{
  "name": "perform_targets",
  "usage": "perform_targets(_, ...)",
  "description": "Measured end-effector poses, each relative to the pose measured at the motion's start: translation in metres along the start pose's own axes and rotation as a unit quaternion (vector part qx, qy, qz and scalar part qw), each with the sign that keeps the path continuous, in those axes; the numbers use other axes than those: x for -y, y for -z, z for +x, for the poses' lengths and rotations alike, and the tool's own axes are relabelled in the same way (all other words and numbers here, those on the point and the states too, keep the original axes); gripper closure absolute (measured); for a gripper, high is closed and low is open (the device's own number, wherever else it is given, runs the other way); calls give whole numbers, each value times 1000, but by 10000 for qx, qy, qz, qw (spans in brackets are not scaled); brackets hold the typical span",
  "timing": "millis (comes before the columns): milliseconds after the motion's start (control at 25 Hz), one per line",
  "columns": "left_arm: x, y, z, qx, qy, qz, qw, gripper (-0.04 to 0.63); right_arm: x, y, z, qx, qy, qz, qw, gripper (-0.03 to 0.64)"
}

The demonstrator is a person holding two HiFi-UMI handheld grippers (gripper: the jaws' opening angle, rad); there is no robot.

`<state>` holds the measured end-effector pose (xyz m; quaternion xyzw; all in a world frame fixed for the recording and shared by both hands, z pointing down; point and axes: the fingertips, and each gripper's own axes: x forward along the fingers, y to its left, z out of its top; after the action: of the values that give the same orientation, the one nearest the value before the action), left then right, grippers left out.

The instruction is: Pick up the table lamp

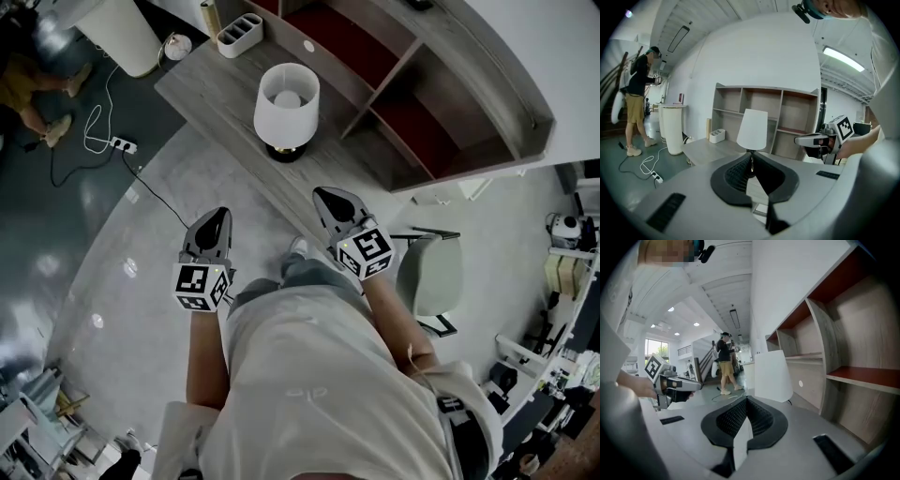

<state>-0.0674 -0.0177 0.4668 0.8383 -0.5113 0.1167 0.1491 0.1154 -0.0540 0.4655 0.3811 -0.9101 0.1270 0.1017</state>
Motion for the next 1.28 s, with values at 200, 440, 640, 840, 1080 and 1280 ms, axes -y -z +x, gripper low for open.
perform_targets(200, 0, -8, 19, -160, -14, 100, 9998, 580, 23, 12, 14, -51, 20, -16, 10000, 591)
perform_targets(440, -14, -10, 24, -296, -76, 86, 9995, 580, 33, 30, 34, -148, 97, 45, 9998, 591)
perform_targets(640, -40, -7, 27, -458, -27, 79, 9989, 580, 44, 46, 62, -223, 382, 112, 9990, 589)
perform_targets(840, -72, -11, 22, -589, 58, 184, 9981, 580, 54, 57, 89, -180, 797, 149, 9965, 573)
perform_targets(1080, -111, -4, 17, -773, 117, 370, 9963, 580, 64, 81, 127, -147, 1199, 65, 9927, 505)
perform_targets(1280, -140, 5, 16, -907, 95, 390, 9951, 580, 76, 96, 160, -122, 1427, -135, 9896, 470)
